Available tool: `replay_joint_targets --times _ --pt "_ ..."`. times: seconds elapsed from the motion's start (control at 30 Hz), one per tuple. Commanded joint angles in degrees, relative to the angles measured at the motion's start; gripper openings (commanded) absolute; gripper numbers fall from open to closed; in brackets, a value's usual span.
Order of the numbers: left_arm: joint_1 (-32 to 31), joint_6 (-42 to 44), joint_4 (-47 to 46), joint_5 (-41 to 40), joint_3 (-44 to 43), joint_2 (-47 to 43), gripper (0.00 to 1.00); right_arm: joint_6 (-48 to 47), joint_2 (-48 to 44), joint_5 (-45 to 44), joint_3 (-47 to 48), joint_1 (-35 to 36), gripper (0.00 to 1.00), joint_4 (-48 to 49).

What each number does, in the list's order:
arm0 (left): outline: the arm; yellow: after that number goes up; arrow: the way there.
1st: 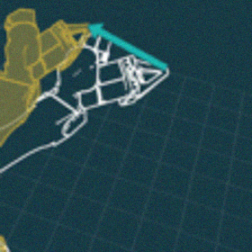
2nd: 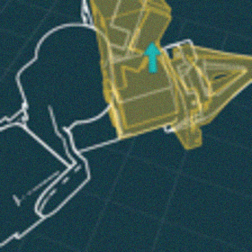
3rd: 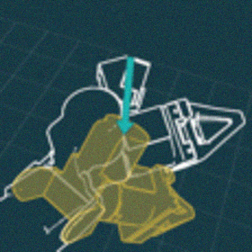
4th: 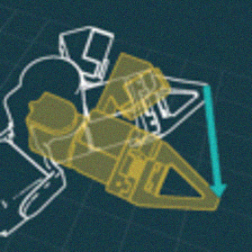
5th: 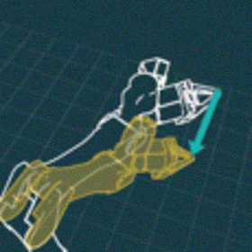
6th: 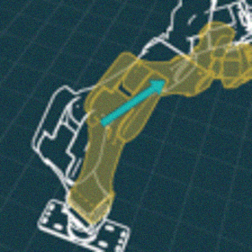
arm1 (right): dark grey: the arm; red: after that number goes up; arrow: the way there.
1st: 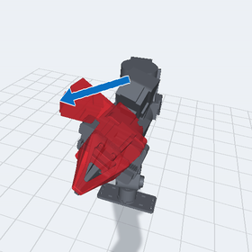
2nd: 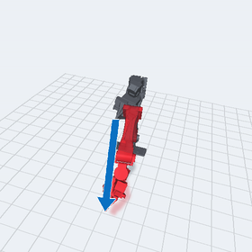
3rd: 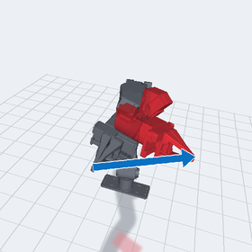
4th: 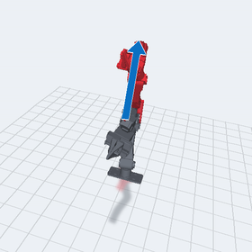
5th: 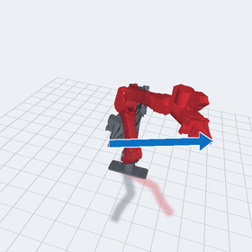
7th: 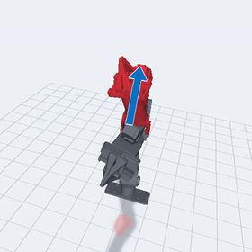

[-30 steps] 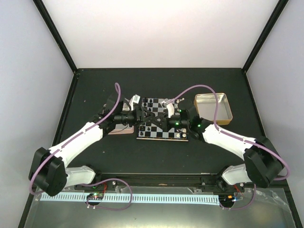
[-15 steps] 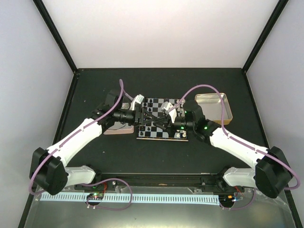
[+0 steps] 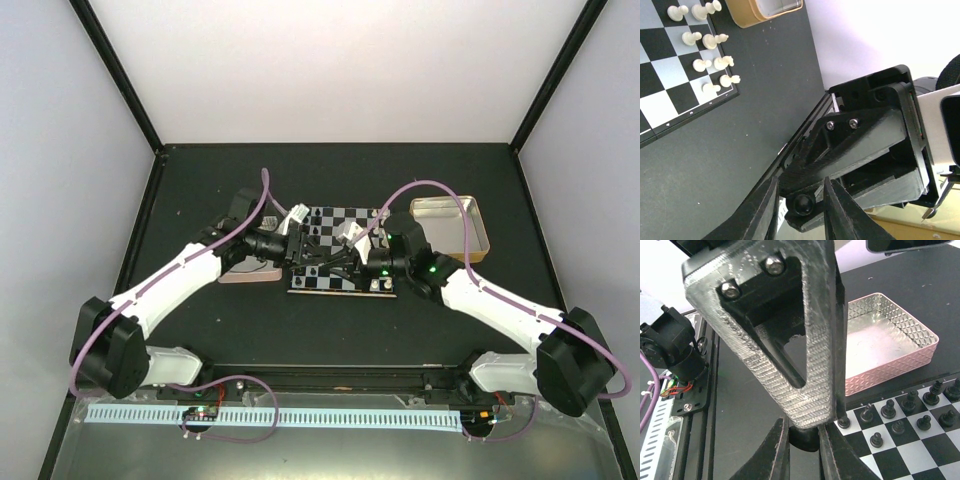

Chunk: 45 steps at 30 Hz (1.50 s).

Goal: Set up the chess pieces on the board
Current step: Place the chess piece on the chessboard.

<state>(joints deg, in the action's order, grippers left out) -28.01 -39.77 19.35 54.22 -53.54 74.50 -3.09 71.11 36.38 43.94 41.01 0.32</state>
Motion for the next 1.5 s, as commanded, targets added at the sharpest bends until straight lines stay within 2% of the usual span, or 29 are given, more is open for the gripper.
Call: replay_joint_targets --times 0.0,0.07,0.2,0.3,0.33,0.4,0.5,0.63,0.8,1.03,1.13,1.3,1.47 --pt "0.2 2.0 1.2 2.2 -3.0 1.3 0.26 -2.4 0.2 2.3 -0.4 0.1 0.03 0.2" --pt "0.2 2.5 1.9 2.1 -3.2 2.0 0.23 -3.1 0.1 2.8 -0.5 0.1 0.03 -0.1" --pt "0.2 2.7 1.7 3.1 -3.3 2.3 0.11 -3.8 0.4 2.9 -0.4 0.0 0.04 -0.8" --pt "0.2 2.6 1.8 3.8 -3.2 1.6 0.02 -2.3 0.5 1.2 -0.1 0.1 0.09 -0.9" --pt "0.3 2.3 1.8 3.8 -3.2 1.2 0.02 -1.3 0.6 0.0 0.6 0.0 0.14 -1.5" --pt "0.3 2.0 1.9 2.7 -3.0 0.1 0.02 1.5 0.7 -2.3 1.5 0.1 0.31 -3.1" --pt "0.3 3.3 4.0 -3.4 -3.1 -2.6 0.02 5.6 -1.2 -3.8 -0.1 0.0 0.57 -1.2" --pt "-0.5 6.2 8.5 -20.8 -1.7 -5.8 0.02 14.1 -7.9 -9.7 -5.6 0.0 0.71 4.5" --pt "-3.7 7.6 5.4 -42.3 5.6 -10.1 0.02 26.4 -15.7 -28.9 -10.3 0.0 0.74 5.0" --pt "-15.3 9.1 2.8 -63.5 9.7 -7.6 0.01 42.5 -20.1 -52.1 -10.6 -0.1 0.74 -7.6" --pt "-18.5 8.5 0.4 -66.7 10.3 -3.2 0.02 44.6 -20.7 -53.9 -11.1 -0.1 0.74 -9.0" --pt "-20.8 7.2 -3.8 -65.8 9.7 4.9 0.02 45.6 -20.0 -53.9 -10.6 -0.1 0.74 -10.2" --pt "-22.4 6.9 -6.6 -68.3 8.8 10.2 0.02 46.2 -19.2 -53.6 -10.6 -0.1 0.74 -11.2"
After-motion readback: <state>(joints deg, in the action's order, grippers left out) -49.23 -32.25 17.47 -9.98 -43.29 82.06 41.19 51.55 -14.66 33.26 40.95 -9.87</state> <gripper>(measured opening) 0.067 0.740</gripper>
